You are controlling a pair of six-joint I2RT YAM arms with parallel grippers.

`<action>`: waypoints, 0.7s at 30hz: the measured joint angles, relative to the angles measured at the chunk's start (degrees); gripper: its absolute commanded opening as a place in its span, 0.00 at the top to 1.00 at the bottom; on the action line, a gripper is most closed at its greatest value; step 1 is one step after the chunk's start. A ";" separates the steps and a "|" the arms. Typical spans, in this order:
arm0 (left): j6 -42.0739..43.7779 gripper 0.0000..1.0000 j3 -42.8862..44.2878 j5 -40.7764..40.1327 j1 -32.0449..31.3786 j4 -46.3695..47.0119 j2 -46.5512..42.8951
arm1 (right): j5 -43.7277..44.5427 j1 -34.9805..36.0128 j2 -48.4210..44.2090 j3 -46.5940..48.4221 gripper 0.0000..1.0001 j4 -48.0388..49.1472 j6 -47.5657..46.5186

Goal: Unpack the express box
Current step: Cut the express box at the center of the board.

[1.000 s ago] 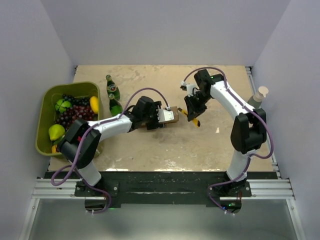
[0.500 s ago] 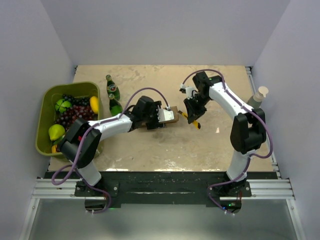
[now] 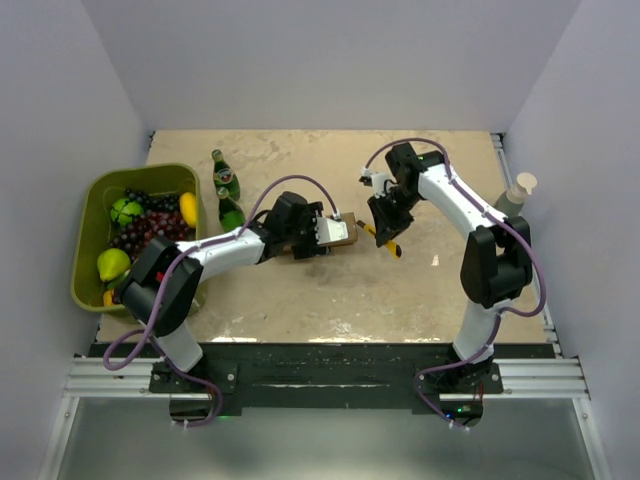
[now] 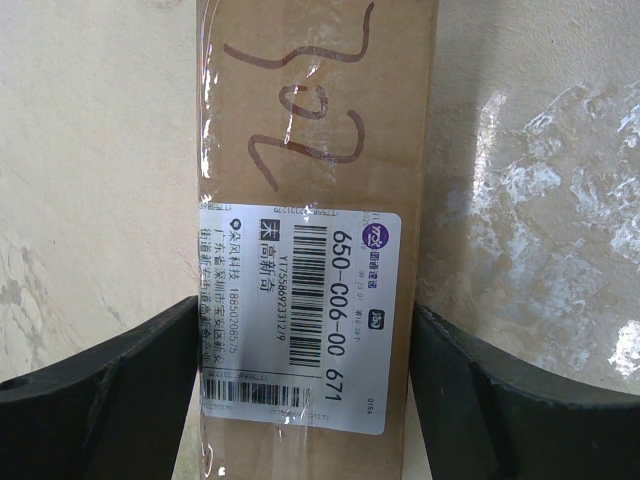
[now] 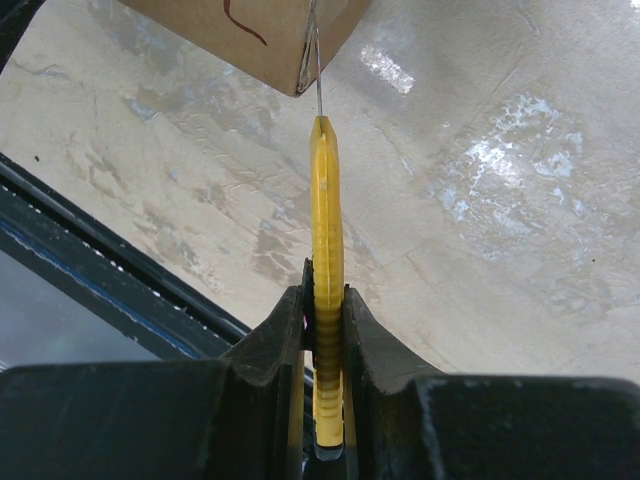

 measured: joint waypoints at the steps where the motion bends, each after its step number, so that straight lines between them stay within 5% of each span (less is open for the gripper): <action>1: 0.00 1.00 0.00 0.00 0.00 0.00 0.00 | 0.00 0.00 0.02 0.09 1.00 -0.02 0.00; 21: 0.00 1.00 0.00 0.00 0.00 0.02 0.00 | 0.04 1.05 1.16 -1.77 1.00 0.22 -1.66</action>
